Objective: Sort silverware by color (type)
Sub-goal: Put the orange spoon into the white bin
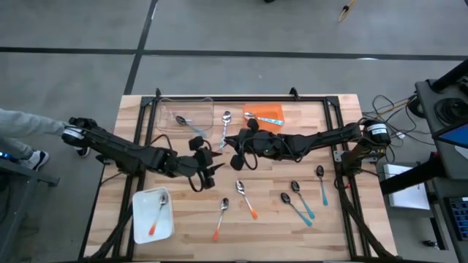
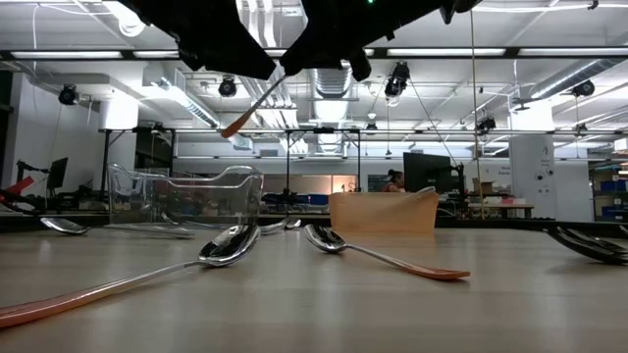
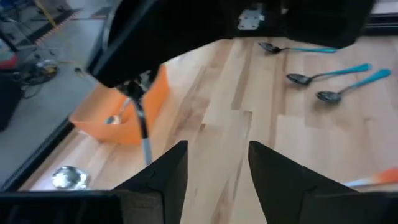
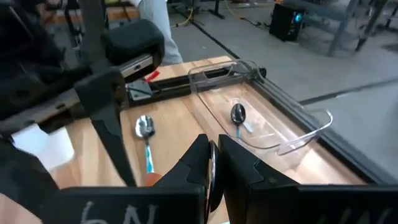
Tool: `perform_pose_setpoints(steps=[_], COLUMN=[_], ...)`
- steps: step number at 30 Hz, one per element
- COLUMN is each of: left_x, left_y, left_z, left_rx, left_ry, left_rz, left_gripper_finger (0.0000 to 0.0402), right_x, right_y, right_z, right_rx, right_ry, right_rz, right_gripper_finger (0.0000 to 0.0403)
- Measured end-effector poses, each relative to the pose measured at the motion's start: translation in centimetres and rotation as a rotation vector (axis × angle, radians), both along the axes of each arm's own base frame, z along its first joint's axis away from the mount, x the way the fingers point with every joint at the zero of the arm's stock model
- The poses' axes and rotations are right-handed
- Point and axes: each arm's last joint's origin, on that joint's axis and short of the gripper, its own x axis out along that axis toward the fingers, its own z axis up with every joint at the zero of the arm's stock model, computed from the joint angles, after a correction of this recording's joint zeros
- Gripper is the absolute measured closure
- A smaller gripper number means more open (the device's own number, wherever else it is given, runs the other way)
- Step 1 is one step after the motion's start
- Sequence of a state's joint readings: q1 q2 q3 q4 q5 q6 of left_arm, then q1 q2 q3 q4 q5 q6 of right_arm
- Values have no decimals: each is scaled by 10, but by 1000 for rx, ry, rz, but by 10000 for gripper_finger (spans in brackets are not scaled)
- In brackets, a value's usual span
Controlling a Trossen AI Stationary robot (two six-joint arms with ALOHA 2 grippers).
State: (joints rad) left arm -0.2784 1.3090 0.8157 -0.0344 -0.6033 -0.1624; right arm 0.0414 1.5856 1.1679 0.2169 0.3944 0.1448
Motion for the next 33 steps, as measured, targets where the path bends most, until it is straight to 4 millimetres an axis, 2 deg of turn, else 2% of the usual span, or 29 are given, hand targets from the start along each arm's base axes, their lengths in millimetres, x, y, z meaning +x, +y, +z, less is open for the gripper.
perform_pose_setpoints(steps=[5,21,28,33], left_x=[-1,-3,12,23], left_y=[2,5,8,13], left_z=[-2,-13,-12,-20], left_rx=[35,109,216,303], left_ry=[10,7,-70,-51], left_rz=[32,97,149,236], left_gripper_finger=[251,251,251,251], right_x=[0,-2,-2,-2], right_y=[0,0,0,0], right_z=[0,-3,-3,-3], right_rx=[47,14,5,5], right_ry=[-17,-8,-10,-11], right_rz=[-22,-108,-106,-106], right_gripper_finger=[390,390,390,390])
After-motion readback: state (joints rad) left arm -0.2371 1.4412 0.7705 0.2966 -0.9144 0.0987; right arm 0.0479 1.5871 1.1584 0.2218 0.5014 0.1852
